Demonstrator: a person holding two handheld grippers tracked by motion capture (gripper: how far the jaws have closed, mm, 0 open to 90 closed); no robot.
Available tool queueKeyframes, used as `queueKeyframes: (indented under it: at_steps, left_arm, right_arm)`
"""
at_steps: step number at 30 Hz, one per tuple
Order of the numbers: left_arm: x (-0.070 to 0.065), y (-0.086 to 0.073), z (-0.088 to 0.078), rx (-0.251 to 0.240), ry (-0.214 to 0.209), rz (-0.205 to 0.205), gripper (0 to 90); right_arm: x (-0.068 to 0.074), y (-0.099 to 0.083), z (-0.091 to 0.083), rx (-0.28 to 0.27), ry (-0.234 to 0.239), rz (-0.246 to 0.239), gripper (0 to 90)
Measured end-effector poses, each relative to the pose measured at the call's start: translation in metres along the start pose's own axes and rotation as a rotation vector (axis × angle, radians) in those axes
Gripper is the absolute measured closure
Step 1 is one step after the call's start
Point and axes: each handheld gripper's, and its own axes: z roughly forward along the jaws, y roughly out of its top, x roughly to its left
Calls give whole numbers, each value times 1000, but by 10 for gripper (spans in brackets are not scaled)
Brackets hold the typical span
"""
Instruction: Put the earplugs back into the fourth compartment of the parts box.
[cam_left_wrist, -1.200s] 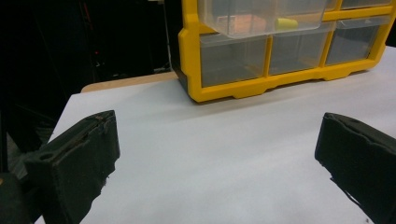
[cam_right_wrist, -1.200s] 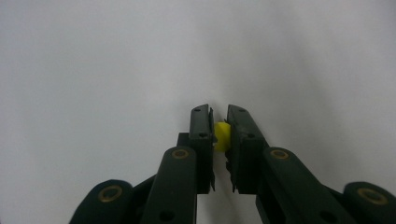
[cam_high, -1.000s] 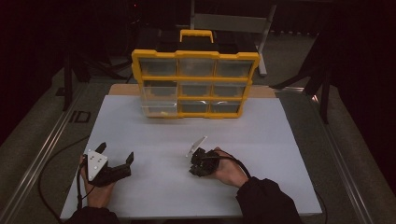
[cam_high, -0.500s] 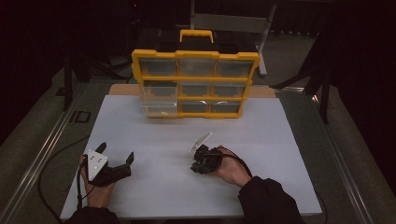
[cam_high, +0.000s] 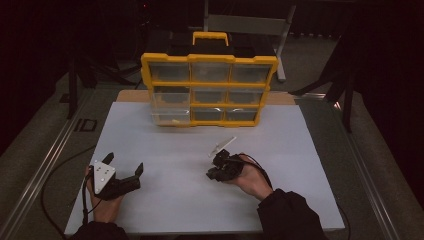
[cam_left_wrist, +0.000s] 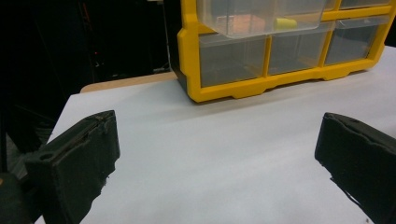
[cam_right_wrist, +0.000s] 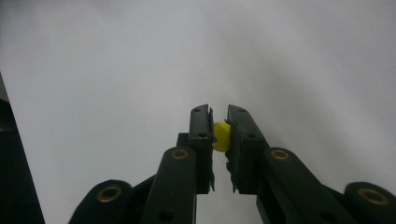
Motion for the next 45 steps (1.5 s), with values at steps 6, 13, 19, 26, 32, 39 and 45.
queueKeyframes:
  at_steps: [6, 13, 19, 26, 32, 39, 45]
  left_arm:
    - [0, 0, 0, 0, 0, 0, 9]
    - [0, 0, 0, -1, 0, 0, 8]
    - [0, 0, 0, -1, 0, 1, 9]
    - [0, 0, 0, 0, 0, 2, 9]
    - [0, 0, 0, 1, 0, 2, 9]
    - [0, 0, 0, 2, -1, 2, 9]
    - [-1, 0, 1, 2, -2, 2, 9]
  right_arm:
    - [-2, 3, -8, -37, 15, 21, 808]
    - [-4, 7, -17, -75, 19, 31, 808]
    - [-5, 12, -23, -96, 23, 41, 807]
    - [-8, 17, -31, -122, 30, 57, 807]
    - [-10, 22, -39, -151, 30, 60, 807]
    - [-12, 29, -47, -171, 21, 60, 807]
    - [-16, 37, -55, -188, 4, 59, 807]
